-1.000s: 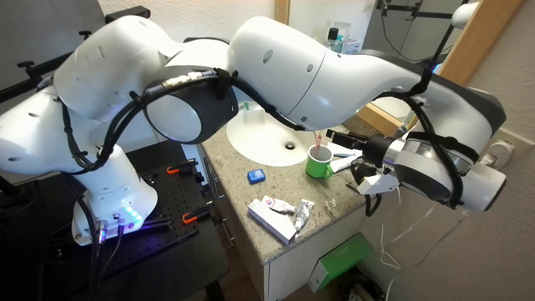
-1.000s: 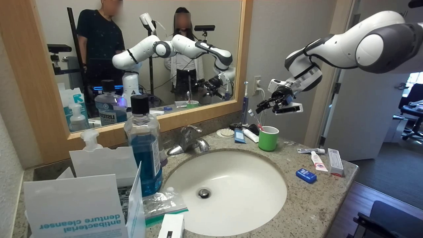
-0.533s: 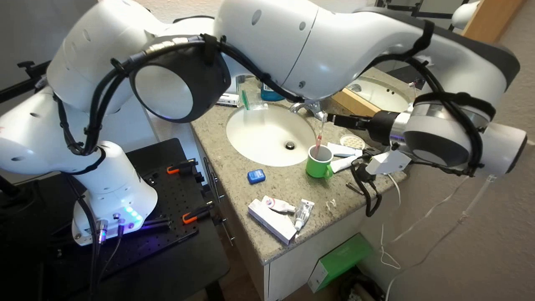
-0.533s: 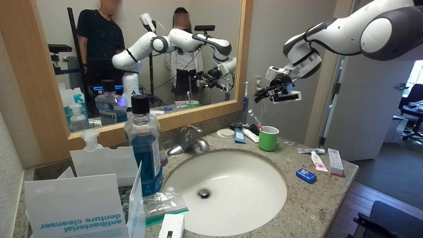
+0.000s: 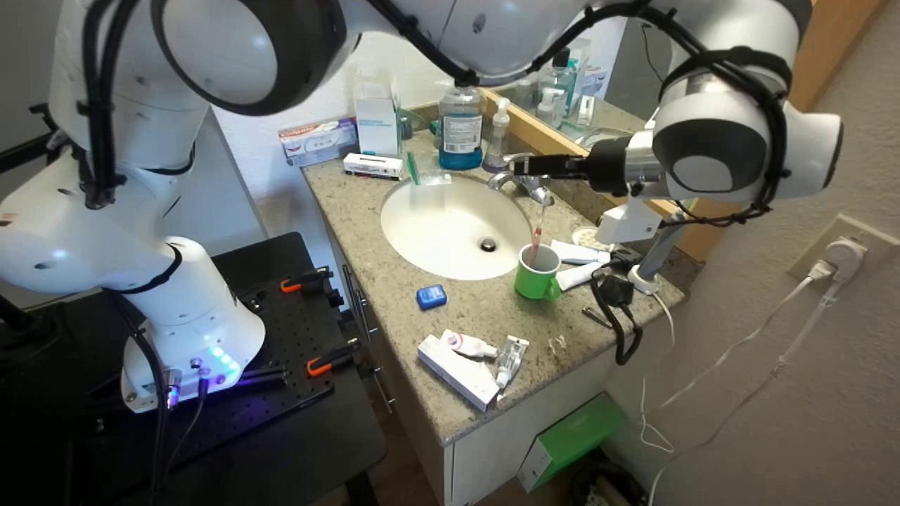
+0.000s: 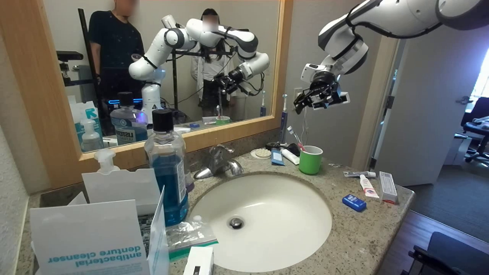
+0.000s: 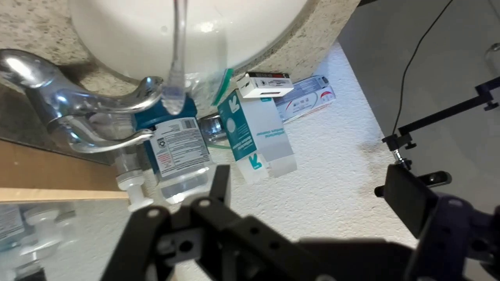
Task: Put the toothbrush into the green cup
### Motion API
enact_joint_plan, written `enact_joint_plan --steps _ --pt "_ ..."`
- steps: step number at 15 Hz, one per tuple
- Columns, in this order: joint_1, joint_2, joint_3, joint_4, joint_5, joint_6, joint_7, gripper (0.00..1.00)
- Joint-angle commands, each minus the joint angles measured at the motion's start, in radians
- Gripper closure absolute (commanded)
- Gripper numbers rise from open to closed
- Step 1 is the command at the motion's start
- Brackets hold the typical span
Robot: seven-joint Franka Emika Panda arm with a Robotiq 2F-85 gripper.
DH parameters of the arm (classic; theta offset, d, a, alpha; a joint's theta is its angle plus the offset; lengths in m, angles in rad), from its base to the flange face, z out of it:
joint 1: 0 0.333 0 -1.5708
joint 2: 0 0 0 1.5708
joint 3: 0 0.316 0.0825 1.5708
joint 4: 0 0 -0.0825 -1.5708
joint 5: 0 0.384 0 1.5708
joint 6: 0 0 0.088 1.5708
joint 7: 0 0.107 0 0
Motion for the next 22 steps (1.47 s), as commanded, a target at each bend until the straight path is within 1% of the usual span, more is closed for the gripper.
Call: enact_joint_plan --steps 1,4,8,10,11,16,19,22 --pt "0.066 -0.191 -0.019 -0.238 -0.091 0.072 -0.046 0.00" --pt "0.118 -0.290 -0.025 -0.360 -0.175 0.131 -0.056 0.00" --pt "0.186 -0.414 -0.012 -0.522 -0.295 0.250 -0.085 0.00" --pt "0.221 -0.460 -0.002 -0.591 -0.384 0.282 -0.141 0.00" --pt "0.236 -0.480 0.002 -0.614 -0.432 0.275 -0.173 0.00" --pt "0.307 -0.571 0.022 -0.744 -0.610 0.331 -0.318 0.00" --pt "0.342 -0.613 0.032 -0.804 -0.682 0.383 -0.401 0.00" --pt "0.362 -0.637 0.036 -0.845 -0.689 0.434 -0.457 0.00"
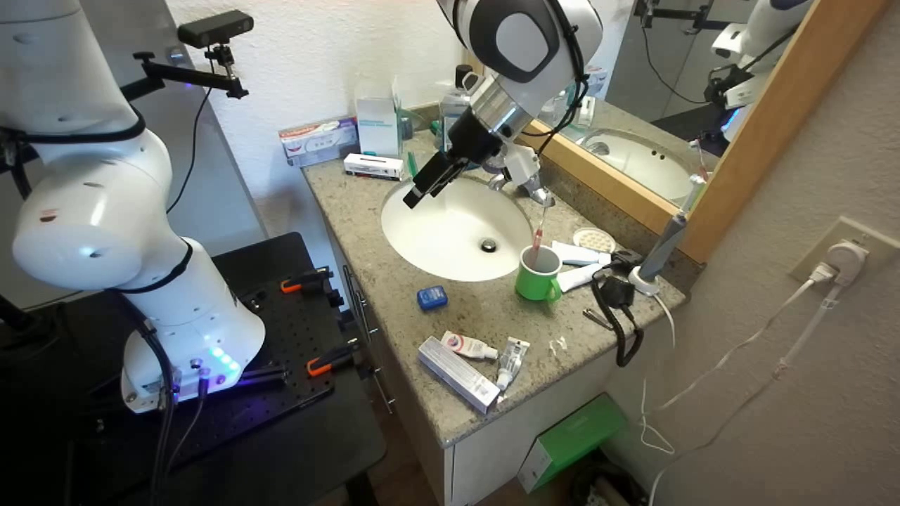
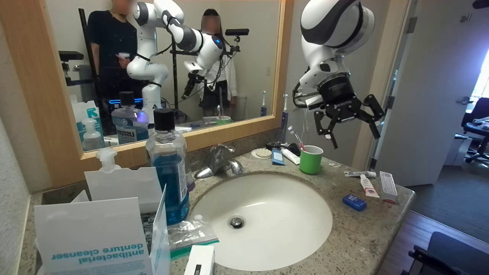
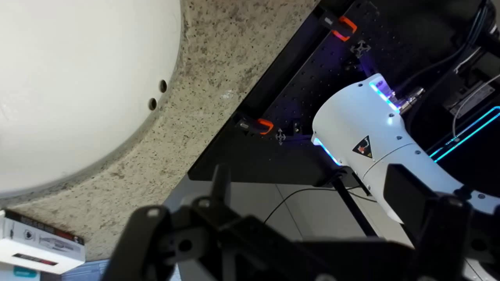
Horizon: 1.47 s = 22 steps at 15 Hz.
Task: Put the toothbrush into the green cup
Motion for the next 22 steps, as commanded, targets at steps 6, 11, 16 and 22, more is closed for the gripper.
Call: enact_joint_plan --steps 6,11,16,22 --pt "0.035 -0.036 -0.002 -0.053 -0.001 0.059 -0.058 0.00" --pt "0.036 -0.041 -0.003 -0.057 -0.001 0.061 -0.058 0.00" --pt "0.053 -0.009 0.015 -0.075 -0.082 0.088 -0.118 0.00" --pt "0.081 -0.001 0.037 -0.143 -0.223 0.159 -0.162 0.00"
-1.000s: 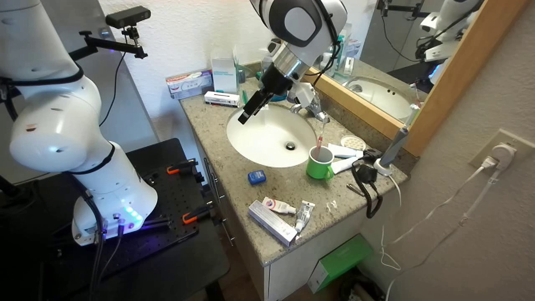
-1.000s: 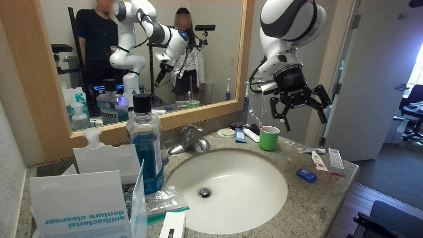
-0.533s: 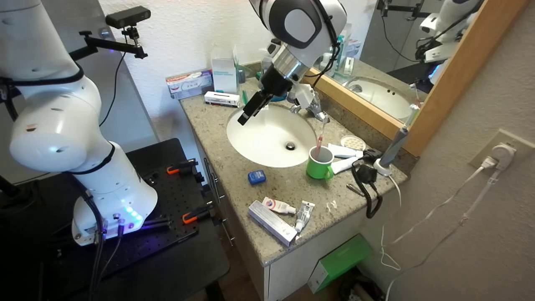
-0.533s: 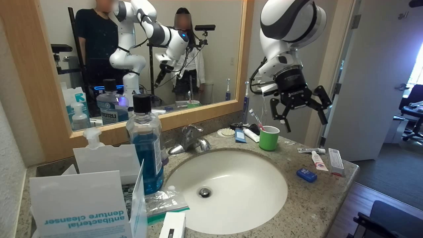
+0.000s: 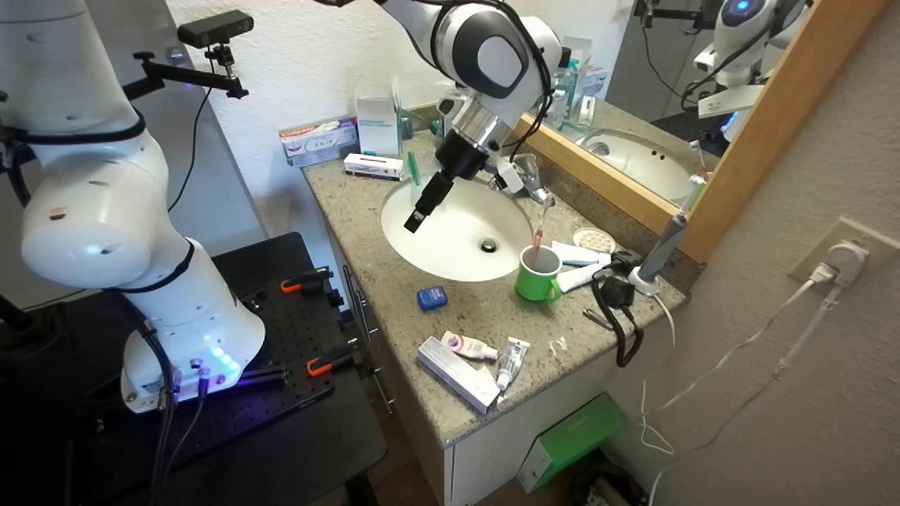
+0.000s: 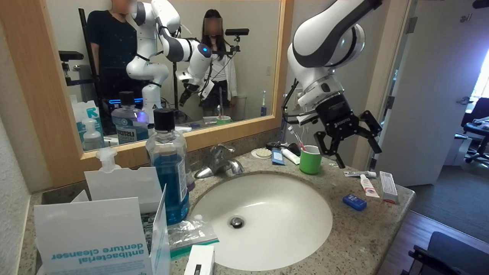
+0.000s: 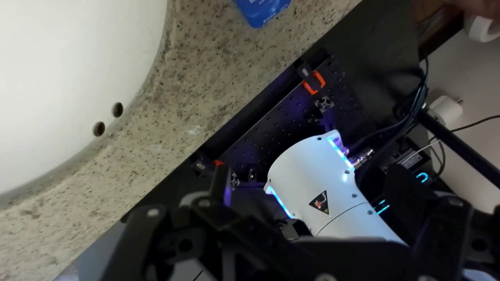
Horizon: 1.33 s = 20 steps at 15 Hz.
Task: Put the toothbrush into the green cup
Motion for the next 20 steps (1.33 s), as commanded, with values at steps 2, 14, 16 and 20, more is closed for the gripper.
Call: enact_joint_plan --steps 2,14,16,20 --pt "0.019 -0.036 0.024 -0.092 -0.087 0.093 -0.056 0.00" --pt "0.079 -0.316 0.042 -0.415 -0.204 0.391 -0.139 0.00" --pt "0.173 -0.362 -0.002 -0.471 -0.171 0.432 -0.109 0.00" --pt "0.425 -0.458 -0.213 -0.533 -0.159 0.431 -0.103 0.00"
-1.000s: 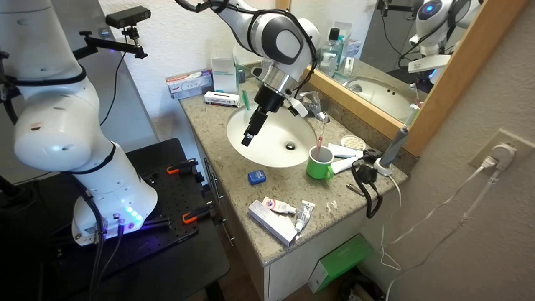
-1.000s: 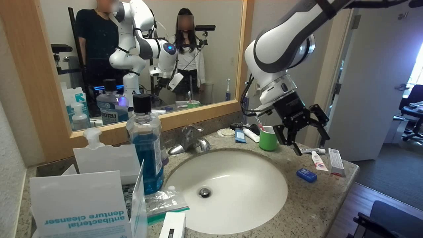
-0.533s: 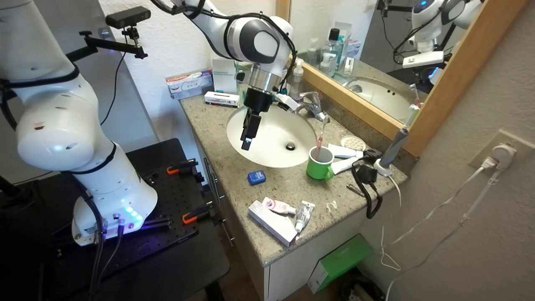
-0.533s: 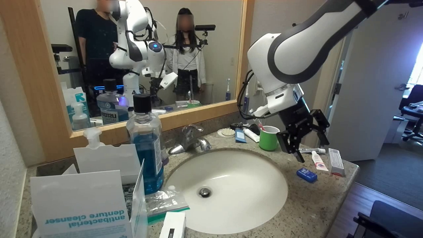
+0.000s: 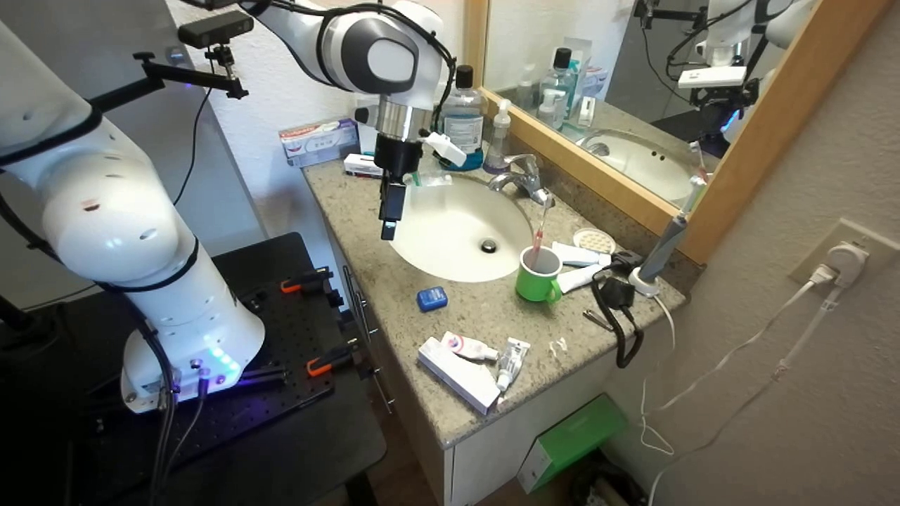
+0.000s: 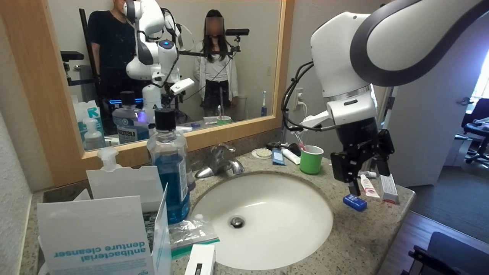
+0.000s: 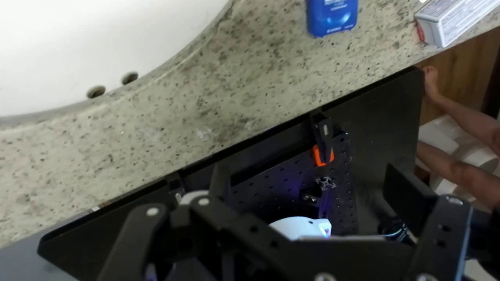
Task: Put the toothbrush into the green cup
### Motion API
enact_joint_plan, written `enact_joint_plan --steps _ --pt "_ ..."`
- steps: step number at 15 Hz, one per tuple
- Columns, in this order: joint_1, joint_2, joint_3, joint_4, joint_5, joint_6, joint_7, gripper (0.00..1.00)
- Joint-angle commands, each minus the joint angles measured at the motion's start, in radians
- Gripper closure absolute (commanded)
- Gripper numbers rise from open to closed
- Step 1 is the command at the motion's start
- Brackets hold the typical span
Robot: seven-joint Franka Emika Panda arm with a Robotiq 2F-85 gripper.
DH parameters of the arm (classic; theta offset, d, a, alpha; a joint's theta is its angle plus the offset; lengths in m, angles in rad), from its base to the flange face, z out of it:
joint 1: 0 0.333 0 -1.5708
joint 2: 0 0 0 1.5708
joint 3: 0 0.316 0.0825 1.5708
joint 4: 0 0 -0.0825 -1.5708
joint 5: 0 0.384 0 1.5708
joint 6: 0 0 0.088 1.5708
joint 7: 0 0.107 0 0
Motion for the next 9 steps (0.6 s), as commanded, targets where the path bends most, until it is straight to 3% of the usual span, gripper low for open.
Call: enact_joint_plan --steps 1,2,4,9 --pt "0.211 -0.127 -0.184 -0.078 -0.001 0.004 0.001 0.00" --pt "0.133 -0.043 -0.104 -0.031 0.001 0.000 0.002 0.00" --pt "0.199 -0.078 -0.165 -0.050 0.001 0.000 0.002 0.00" --pt "0.205 -0.099 -0.180 -0.061 0.001 0.000 0.002 0.00"
